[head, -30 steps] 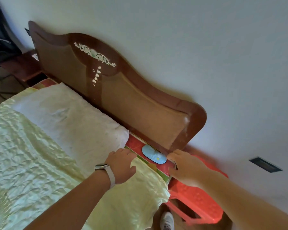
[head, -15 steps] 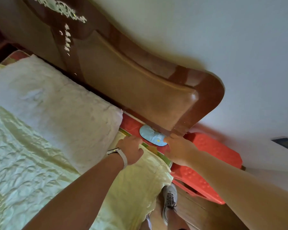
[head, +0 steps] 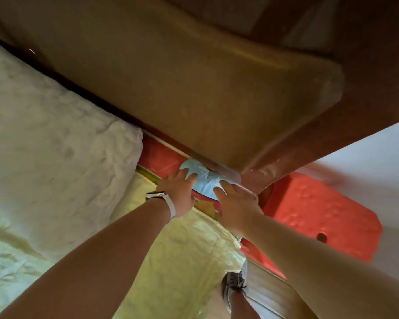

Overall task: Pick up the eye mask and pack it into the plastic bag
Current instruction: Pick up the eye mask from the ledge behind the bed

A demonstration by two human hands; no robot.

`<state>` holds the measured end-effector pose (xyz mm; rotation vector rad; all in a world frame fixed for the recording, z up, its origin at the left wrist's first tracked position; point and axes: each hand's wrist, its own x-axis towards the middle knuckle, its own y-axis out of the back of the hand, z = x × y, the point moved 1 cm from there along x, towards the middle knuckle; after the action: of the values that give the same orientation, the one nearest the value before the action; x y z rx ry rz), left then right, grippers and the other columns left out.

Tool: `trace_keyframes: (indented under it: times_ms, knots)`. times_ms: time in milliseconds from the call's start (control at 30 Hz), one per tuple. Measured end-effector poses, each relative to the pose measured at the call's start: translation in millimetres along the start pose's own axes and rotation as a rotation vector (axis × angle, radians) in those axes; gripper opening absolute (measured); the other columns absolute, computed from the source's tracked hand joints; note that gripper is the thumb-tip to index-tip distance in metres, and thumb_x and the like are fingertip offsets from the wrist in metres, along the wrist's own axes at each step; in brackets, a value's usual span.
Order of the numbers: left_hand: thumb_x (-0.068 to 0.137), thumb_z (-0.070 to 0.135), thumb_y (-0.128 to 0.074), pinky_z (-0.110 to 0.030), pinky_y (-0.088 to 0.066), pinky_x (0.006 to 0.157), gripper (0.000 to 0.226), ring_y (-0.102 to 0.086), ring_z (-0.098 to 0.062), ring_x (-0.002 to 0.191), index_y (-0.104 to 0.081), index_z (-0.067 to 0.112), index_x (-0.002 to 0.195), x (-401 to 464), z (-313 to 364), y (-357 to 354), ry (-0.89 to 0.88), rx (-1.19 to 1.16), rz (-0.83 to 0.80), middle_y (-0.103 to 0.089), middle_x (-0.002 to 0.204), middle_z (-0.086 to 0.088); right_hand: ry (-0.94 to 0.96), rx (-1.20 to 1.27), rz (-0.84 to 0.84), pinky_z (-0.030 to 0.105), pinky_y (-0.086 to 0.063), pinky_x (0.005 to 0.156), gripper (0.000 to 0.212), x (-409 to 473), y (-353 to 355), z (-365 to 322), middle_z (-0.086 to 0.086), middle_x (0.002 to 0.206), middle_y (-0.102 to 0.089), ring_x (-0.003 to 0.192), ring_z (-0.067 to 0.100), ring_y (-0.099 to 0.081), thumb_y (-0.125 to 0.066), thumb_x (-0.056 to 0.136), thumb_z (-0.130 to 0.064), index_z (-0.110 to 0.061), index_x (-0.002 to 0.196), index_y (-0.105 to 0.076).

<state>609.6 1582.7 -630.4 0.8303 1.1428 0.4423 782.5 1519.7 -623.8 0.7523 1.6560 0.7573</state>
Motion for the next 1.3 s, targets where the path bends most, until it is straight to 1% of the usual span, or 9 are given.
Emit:
trace_keyframes:
  times_ms: [133,333,500,667,800,900,1067,1200,1300]
  knots:
    - [0.089,0.034,-0.058,-0.049,-0.033,0.115,0.076,-0.022,-0.033,0.148,-0.019,0.027,0.154,23.0,-2.6,-19.5,-0.060,0.056,-0.002,-0.021,0.164,-0.009,-0.008,0.003,0.011,0.045,-0.041,0.093,0.062,22.3,-24.2,11.1,0.000,0.158,-0.014,0.140,0.023,-0.024,-0.053,0.088,-0.038,-0.030,0.142,-0.024]
    - [0.093,0.022,-0.051,-0.047,-0.018,0.122,0.077,-0.004,-0.028,0.153,-0.007,0.027,0.157,44.6,-7.2,-32.4,-0.123,0.143,-0.033,-0.003,0.167,-0.007,-0.016,-0.034,0.065,0.035,-0.044,0.085,0.072,43.3,-44.6,19.1,-0.004,0.156,-0.021,0.131,0.018,-0.040,-0.059,0.087,-0.043,-0.032,0.145,-0.018]
    - [0.094,0.027,-0.046,-0.044,-0.022,0.120,0.069,-0.008,-0.027,0.152,-0.015,0.023,0.155,52.6,-9.6,-37.6,-0.160,0.158,0.095,-0.014,0.165,-0.007,-0.072,0.002,0.067,0.039,-0.043,0.091,0.083,55.7,-56.6,19.3,-0.003,0.153,-0.027,0.126,0.024,-0.046,-0.065,0.083,-0.043,-0.029,0.145,-0.011]
    - [0.094,0.024,-0.049,-0.043,-0.020,0.120,0.063,-0.016,-0.029,0.150,-0.026,0.020,0.153,66.5,-9.8,-45.5,-0.155,0.123,0.142,-0.026,0.160,-0.009,-0.067,-0.015,0.123,0.040,-0.044,0.091,0.074,61.2,-66.7,14.4,0.010,0.144,-0.039,0.115,0.032,-0.051,-0.061,0.085,-0.027,-0.020,0.147,-0.022]
    - [0.095,0.016,-0.044,-0.044,-0.017,0.121,0.065,-0.007,-0.031,0.152,-0.020,0.019,0.156,70.3,-10.3,-45.0,-0.150,0.131,0.070,-0.016,0.164,-0.011,-0.052,-0.025,0.133,0.038,-0.046,0.087,0.073,60.1,-67.6,16.1,0.009,0.141,-0.041,0.114,0.028,-0.050,-0.064,0.083,-0.029,-0.019,0.144,-0.025]
    - [0.095,0.013,-0.042,-0.044,-0.023,0.119,0.065,-0.005,-0.030,0.153,-0.019,0.019,0.156,67.7,-9.1,-38.2,-0.138,0.119,0.002,-0.013,0.166,-0.010,-0.046,-0.022,0.112,0.038,-0.045,0.088,0.070,56.3,-67.4,14.4,0.009,0.142,-0.041,0.118,0.029,-0.047,-0.065,0.083,-0.029,-0.019,0.142,-0.028]
    - [0.092,0.013,-0.046,-0.046,-0.040,0.108,0.059,-0.022,-0.032,0.148,-0.034,0.018,0.150,48.8,-6.6,-31.1,-0.120,0.183,-0.009,-0.032,0.159,-0.009,-0.025,-0.026,0.102,0.035,-0.046,0.082,0.051,44.9,-58.5,12.2,0.004,0.131,-0.052,0.118,0.024,-0.050,-0.060,0.088,-0.032,-0.018,0.132,-0.039]
    - [0.085,0.009,-0.047,-0.041,-0.047,0.094,0.049,-0.051,-0.032,0.123,-0.050,0.014,0.134,27.3,-19.4,-13.2,-0.115,0.273,0.044,-0.058,0.134,-0.007,-0.093,-0.104,0.112,0.033,-0.037,0.066,0.047,26.8,-38.7,7.7,-0.003,0.124,-0.059,0.101,0.021,-0.062,-0.050,0.094,-0.044,-0.020,0.134,-0.040]
    - [0.081,0.008,-0.049,-0.039,-0.047,0.087,0.042,-0.059,-0.031,0.109,-0.057,0.015,0.121,6.4,-28.0,6.2,-0.141,0.275,0.100,-0.067,0.115,-0.005,-0.099,-0.028,0.124,0.032,-0.032,0.063,0.046,15.0,-20.1,2.5,-0.007,0.117,-0.062,0.099,0.020,-0.062,-0.048,0.094,-0.040,-0.024,0.136,-0.039]
